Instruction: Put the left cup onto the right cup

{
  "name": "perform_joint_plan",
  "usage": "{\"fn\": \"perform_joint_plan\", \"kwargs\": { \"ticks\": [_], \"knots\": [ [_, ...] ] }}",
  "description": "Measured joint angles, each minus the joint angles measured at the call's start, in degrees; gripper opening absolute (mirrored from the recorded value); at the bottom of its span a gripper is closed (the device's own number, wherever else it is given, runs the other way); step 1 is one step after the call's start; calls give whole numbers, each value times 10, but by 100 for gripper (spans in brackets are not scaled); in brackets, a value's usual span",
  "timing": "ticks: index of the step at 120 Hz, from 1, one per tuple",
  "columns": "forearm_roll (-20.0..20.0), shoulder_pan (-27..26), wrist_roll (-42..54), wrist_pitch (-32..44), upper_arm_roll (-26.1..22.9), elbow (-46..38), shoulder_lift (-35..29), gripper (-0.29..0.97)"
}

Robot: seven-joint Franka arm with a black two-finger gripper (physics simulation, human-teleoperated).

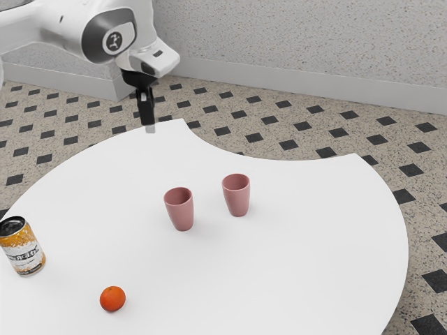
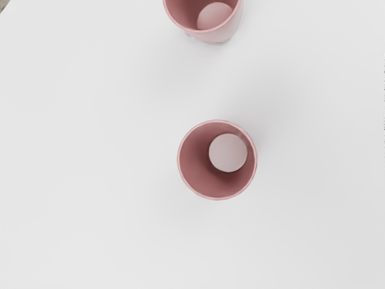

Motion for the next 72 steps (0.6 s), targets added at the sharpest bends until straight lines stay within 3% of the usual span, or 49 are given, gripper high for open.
{"fn": "perform_joint_plan", "kwargs": {
  "ticks": [16,48,72],
  "knots": [
    [-13,11,7,-4,3,-9,15,68],
    [-34,29,37,35,11,37,149,68],
    [-42,28,64,68,11,46,211,68]
  ]
}}
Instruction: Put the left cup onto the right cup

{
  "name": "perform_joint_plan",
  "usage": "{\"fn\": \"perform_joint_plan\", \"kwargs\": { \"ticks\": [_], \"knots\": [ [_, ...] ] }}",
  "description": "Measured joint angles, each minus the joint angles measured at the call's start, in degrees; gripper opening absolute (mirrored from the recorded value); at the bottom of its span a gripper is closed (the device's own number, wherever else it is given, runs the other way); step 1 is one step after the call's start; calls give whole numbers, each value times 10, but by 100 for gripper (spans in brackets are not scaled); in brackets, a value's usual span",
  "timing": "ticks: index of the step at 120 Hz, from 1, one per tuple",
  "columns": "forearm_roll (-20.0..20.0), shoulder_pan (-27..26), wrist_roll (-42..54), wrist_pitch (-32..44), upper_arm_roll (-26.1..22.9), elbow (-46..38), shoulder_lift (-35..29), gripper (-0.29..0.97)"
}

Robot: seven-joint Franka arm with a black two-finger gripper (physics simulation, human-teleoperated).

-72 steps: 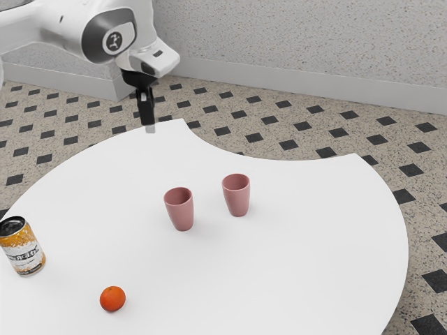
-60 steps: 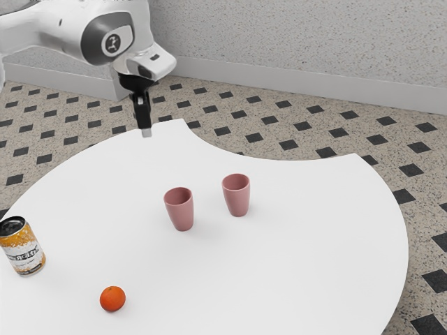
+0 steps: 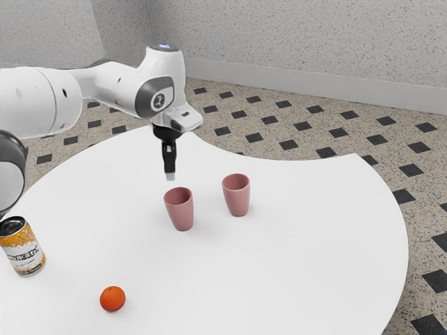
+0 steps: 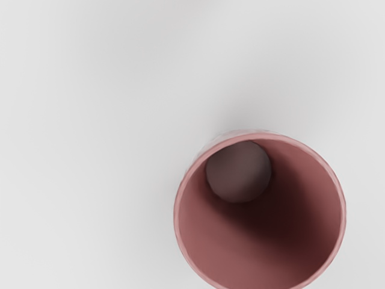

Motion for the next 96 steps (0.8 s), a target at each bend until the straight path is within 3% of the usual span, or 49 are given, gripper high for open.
{"fn": "perform_joint_plan", "kwargs": {
  "ticks": [34,66,96],
  "knots": [
    [-15,3,26,47,1,-2,61,66],
    [-30,3,37,77,1,-15,63,12],
    [-49,4,34,92,1,-37,55,-5]
  ]
}}
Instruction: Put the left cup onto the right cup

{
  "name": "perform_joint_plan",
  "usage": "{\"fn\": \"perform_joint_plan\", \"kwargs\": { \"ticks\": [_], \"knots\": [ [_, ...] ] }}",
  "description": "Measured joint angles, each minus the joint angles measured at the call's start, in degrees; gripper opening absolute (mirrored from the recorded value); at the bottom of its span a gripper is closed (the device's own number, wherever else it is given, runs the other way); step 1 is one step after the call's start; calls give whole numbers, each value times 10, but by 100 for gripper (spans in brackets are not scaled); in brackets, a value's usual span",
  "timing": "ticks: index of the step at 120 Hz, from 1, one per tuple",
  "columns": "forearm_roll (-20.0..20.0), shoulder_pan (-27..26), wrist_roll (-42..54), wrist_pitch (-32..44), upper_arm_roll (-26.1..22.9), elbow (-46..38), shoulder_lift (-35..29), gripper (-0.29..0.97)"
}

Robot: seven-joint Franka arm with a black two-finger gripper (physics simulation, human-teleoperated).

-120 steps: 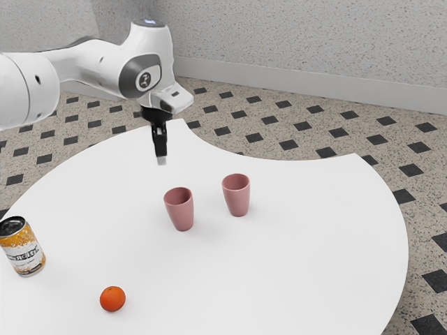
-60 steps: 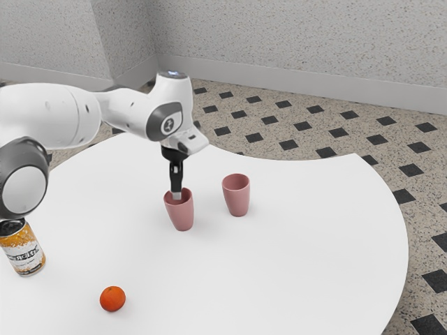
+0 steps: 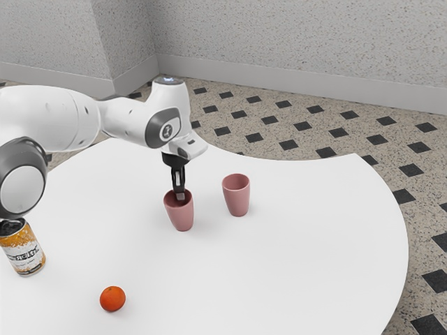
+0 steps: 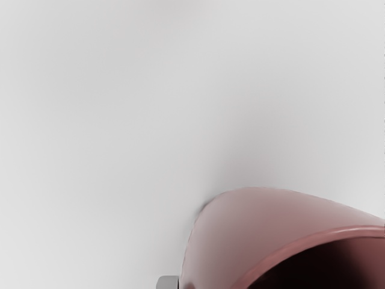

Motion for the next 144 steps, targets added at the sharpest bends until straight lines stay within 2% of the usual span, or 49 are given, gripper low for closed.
{"fn": "perform_joint_plan", "kwargs": {
  "ticks": [62,99,144],
  "knots": [
    [6,-5,-20,-28,2,-16,-111,-10],
    [2,-51,-30,-71,25,68,-107,-11],
    [-2,-76,-41,-120,25,163,-55,-11]
  ]
}}
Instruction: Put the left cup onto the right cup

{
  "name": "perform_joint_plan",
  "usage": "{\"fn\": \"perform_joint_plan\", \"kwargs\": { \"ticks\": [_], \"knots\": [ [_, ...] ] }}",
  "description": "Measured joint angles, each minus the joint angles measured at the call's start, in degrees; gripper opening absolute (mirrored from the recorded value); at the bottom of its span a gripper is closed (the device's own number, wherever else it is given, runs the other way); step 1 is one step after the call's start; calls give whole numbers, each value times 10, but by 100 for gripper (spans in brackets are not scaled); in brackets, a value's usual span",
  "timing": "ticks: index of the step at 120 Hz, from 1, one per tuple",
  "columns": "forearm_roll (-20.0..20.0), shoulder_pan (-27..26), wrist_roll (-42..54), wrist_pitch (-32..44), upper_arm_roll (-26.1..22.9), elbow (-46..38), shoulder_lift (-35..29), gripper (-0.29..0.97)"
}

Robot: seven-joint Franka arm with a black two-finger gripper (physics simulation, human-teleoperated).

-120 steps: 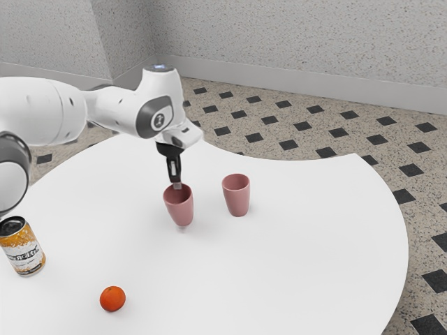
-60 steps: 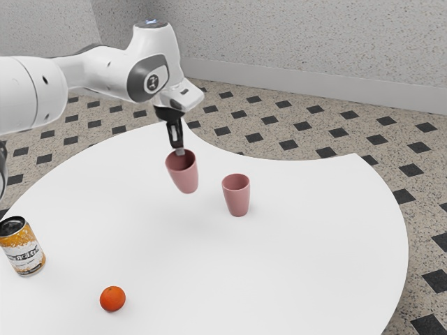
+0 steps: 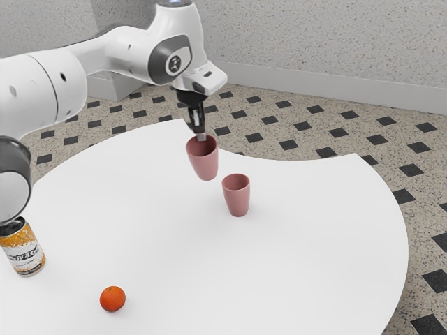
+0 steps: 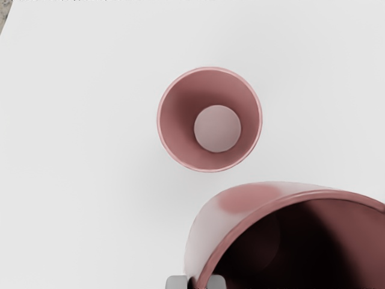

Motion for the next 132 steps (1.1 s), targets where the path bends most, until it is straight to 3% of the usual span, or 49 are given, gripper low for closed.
{"fn": "perform_joint_plan", "kwargs": {
  "ticks": [83,132],
  "knots": [
    [6,-18,4,-29,4,170,126,-11],
    [7,-26,33,4,4,193,168,-11]
  ]
}}
